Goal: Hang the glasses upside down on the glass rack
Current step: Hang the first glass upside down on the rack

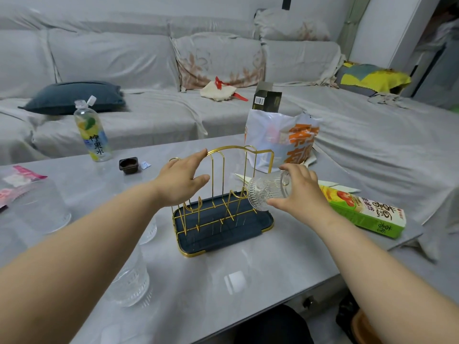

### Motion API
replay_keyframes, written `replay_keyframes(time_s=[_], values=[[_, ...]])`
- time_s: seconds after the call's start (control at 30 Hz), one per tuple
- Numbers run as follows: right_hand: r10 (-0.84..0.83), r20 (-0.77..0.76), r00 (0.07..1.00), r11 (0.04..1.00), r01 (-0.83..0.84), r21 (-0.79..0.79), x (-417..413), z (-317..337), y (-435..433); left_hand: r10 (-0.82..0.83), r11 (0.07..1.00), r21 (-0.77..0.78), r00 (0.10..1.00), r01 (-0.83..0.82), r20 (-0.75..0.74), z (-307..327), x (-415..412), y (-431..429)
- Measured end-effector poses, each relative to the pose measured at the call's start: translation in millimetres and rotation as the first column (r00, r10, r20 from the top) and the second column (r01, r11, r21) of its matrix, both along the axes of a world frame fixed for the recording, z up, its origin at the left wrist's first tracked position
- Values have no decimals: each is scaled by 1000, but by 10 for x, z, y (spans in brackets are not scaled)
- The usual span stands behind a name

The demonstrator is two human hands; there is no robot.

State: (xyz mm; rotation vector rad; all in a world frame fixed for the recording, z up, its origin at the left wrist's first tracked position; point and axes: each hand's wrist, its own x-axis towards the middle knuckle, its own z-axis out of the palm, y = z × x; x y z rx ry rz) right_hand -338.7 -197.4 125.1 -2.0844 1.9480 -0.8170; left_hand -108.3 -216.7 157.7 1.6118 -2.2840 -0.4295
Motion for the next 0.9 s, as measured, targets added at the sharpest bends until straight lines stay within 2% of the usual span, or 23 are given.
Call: replay_keyframes(time_s=[0.13,0.27,0.5,0.67,0.83,0.9], values=[[39,-98,994,998,-33,57,94,12,-53,-2,1000,-19,1000,2,-3,-7,0,-5],[30,-124,992,996,-20,82,102,22,-67,-2,1000,-24,1000,2,-11,-15,3,-6],[13,-132,991,1000,-12,10,114,22,13,5,999,-36,1000,-6,-11,-23,12,-2],[-41,-164,986,990,18,-140,85,50,153,-17,999,-36,999,16,-29,-30,39,9],[-55,-21,998,886,39,-462,256,-34,528,4,999,-47,994,-9,-106,-49,220,89],[-1,56,998,865,29,-500,420,-149,689,22,997,-72,990,-32,-136,-19,317,166]])
